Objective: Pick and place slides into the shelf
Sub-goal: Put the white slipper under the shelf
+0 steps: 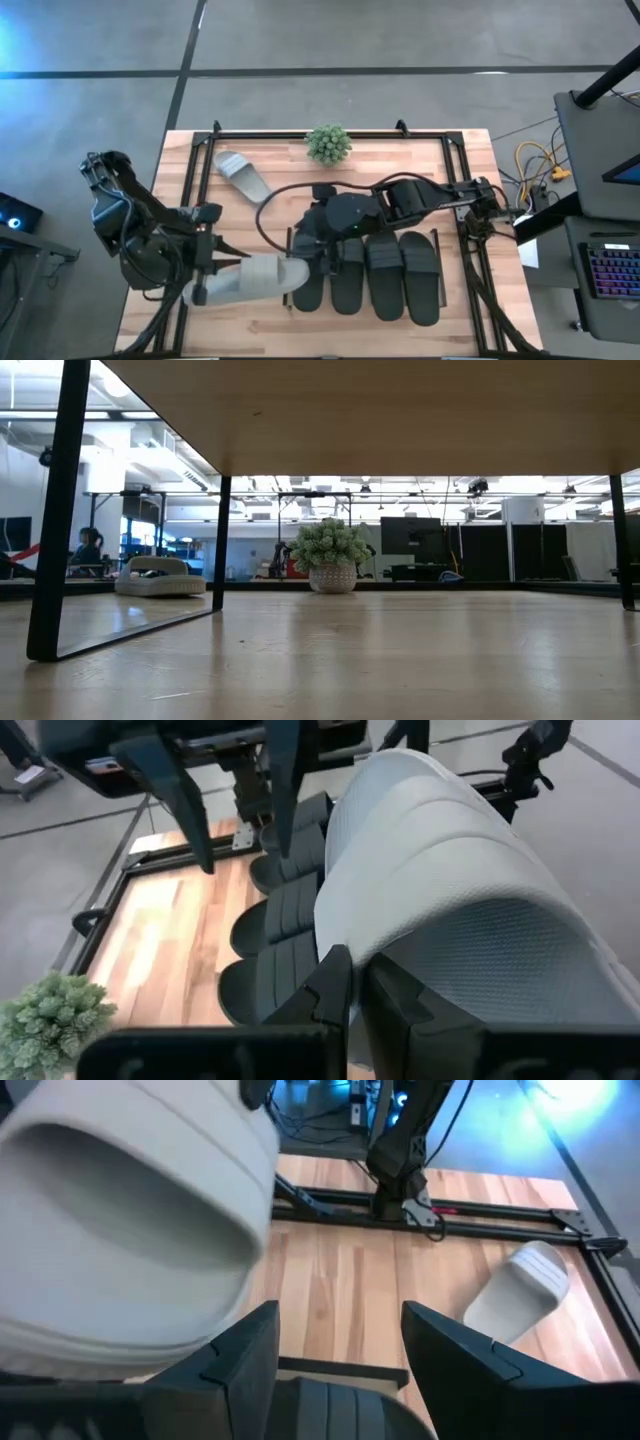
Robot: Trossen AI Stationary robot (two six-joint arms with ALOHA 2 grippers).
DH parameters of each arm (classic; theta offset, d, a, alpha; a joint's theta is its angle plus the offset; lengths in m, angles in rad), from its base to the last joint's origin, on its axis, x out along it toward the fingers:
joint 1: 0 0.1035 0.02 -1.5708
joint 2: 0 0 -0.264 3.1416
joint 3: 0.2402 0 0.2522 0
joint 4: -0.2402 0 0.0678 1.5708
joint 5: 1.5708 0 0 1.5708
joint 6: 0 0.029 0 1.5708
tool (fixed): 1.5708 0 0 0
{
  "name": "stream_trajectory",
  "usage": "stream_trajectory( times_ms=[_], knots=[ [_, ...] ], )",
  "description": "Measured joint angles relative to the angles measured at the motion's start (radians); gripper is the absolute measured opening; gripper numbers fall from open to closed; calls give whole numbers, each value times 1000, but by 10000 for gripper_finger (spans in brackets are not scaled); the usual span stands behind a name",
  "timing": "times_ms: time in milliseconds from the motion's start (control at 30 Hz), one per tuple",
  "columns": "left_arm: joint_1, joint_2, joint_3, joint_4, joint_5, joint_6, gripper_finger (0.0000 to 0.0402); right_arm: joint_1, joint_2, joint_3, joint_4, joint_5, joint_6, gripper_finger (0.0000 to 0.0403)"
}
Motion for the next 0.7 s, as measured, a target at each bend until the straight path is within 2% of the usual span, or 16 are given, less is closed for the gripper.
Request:
stream_trajectory(
  times_ms=[233,467,700],
  knots=[
    [22,5,-15,69,16,77,0,1,0,0,12,-3,-44,203],
    [97,34,-16,76,37,85,0,7,0,1,36,-61,-48,203],
    [136,40,-17,112,42,110,0,44,0,1,38,-66,-71,203]
  ],
)
